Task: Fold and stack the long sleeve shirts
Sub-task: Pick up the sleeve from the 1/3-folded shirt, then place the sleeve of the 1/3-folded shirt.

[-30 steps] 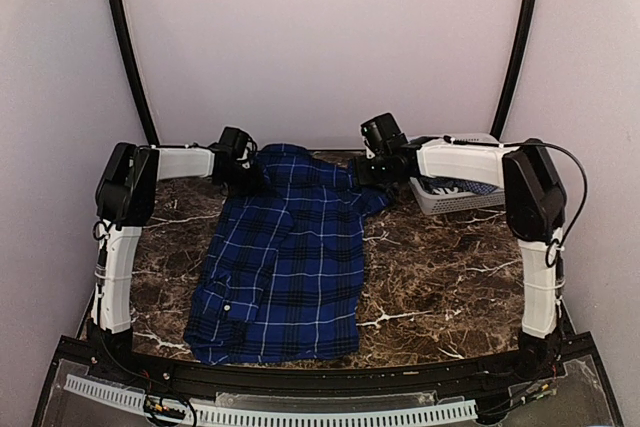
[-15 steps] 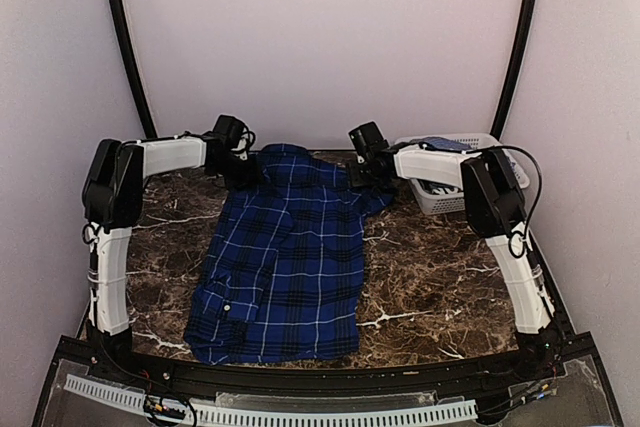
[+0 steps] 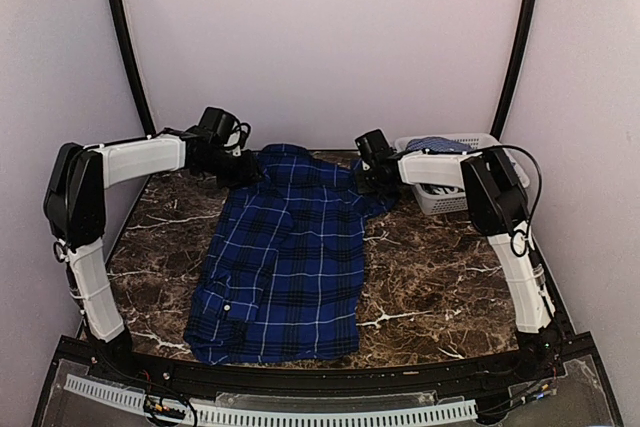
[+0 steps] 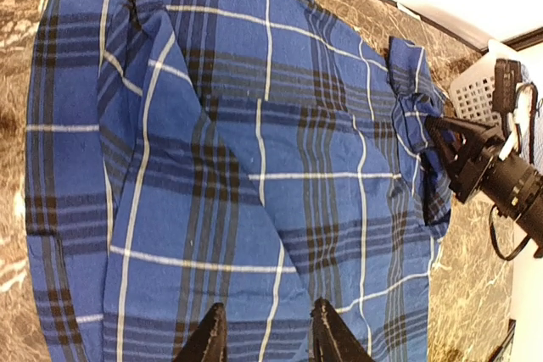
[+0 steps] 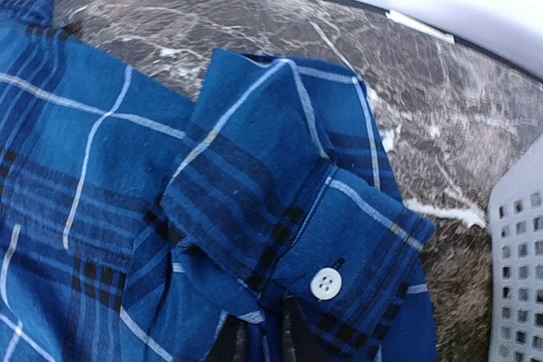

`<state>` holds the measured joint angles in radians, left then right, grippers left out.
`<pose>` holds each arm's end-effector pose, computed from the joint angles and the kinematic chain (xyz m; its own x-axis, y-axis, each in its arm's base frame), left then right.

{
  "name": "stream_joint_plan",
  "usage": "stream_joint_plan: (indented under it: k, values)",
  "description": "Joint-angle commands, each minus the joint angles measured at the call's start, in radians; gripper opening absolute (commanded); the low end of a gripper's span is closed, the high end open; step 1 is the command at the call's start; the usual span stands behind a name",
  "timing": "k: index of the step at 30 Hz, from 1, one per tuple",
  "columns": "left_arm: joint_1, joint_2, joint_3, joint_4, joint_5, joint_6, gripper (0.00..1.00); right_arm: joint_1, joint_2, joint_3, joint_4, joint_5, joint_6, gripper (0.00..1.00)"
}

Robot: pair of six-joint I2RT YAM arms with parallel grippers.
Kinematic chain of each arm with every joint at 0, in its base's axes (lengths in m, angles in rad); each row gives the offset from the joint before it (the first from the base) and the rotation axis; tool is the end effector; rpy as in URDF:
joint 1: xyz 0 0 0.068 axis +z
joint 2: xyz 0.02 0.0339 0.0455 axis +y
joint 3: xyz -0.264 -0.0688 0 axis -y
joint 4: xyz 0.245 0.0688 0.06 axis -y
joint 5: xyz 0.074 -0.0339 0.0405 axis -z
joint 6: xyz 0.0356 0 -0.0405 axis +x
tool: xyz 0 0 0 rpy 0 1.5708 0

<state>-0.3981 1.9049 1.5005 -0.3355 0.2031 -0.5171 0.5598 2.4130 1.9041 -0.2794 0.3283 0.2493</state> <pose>0.3990 -0.1756 0.2483 -0.7958 -0.1906 -0.5747 0.1422 0.8638 -0.4833 0.4604 0.2749 0.1459 -0.6588 -0.1372 -0.7397 -0.1522 0.9872 -0.0476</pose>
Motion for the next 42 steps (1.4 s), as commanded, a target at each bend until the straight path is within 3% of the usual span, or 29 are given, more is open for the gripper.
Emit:
stream_joint_plan:
  k: [1, 3, 11, 20, 22, 27, 29, 35, 42]
  values:
    - [-0.013, -0.122, -0.08, 0.007, 0.035, -0.011, 0.33, 0.0, -0.107, -0.039, 0.068, -0.022, -0.037, 0.04]
    - [-0.019, -0.159, -0.119, 0.021, 0.05, -0.025, 0.33, 0.004, -0.142, -0.056, 0.077, -0.047, -0.043, 0.0]
    - [-0.03, -0.291, -0.271, 0.078, 0.111, -0.069, 0.33, 0.072, -0.317, -0.181, 0.106, -0.119, -0.071, 0.0]
    - [-0.033, -0.401, -0.419, 0.141, 0.158, -0.122, 0.33, 0.276, -0.439, -0.347, 0.109, -0.171, -0.061, 0.01]
    - [-0.033, -0.413, -0.445, 0.158, 0.163, -0.133, 0.34, 0.325, -0.437, -0.375, 0.116, -0.199, -0.043, 0.07]
    - [-0.033, -0.42, -0.51, 0.198, 0.168, -0.164, 0.35, 0.414, -0.427, -0.404, 0.122, -0.308, -0.002, 0.42]
    - [-0.034, -0.419, -0.531, 0.214, 0.171, -0.173, 0.36, 0.413, -0.45, -0.433, 0.132, -0.323, 0.032, 0.49]
    - [-0.045, -0.421, -0.582, 0.256, 0.176, -0.196, 0.38, 0.343, -0.492, -0.474, 0.146, -0.397, 0.098, 0.53]
    - [-0.063, -0.419, -0.62, 0.278, 0.186, -0.21, 0.38, 0.329, -0.443, -0.46, 0.126, -0.516, 0.129, 0.49]
